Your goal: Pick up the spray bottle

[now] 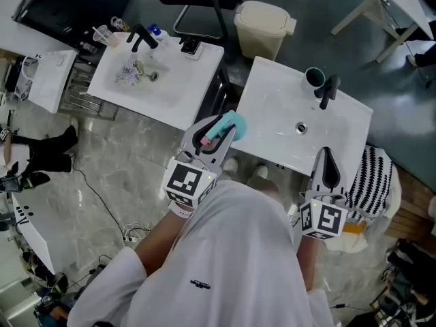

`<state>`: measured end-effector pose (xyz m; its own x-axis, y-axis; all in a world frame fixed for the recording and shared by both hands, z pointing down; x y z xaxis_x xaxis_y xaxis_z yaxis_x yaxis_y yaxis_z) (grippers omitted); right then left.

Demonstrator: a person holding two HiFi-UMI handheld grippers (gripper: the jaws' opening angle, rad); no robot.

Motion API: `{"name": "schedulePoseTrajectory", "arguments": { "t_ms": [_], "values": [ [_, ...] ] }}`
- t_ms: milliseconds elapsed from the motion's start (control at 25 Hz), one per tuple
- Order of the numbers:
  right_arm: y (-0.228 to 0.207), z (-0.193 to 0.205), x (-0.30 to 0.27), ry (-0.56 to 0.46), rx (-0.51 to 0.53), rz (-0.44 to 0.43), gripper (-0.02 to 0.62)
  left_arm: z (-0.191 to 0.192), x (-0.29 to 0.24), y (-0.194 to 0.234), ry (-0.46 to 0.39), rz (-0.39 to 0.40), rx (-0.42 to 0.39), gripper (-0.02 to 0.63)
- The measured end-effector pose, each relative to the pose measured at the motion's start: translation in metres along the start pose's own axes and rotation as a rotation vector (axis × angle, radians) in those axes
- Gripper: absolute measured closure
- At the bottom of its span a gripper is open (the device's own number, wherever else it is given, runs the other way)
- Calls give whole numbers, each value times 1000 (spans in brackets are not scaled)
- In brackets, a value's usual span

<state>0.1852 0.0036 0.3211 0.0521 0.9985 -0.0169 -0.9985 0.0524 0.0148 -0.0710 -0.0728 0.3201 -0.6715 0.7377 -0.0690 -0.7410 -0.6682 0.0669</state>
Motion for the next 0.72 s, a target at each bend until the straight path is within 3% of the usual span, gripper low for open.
{"name": "schedulePoseTrajectory", "arguments": {
  "t_ms": [720],
  "values": [
    [3,-5,14,-12,-3,3,588,5,3,-20,15,42,-19,477]
  ]
}}
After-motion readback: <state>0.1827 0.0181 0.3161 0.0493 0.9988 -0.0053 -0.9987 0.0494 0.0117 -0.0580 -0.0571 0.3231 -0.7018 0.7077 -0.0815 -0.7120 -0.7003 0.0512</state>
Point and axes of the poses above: the fingertips, and each gripper's own axes: x backward along the fingers, y to its left, z out of its underside, the point moved 4 cm from there along x, backward along the fingers, and after that the axes turned 13 degrees about -y, right-handed, at the moved point
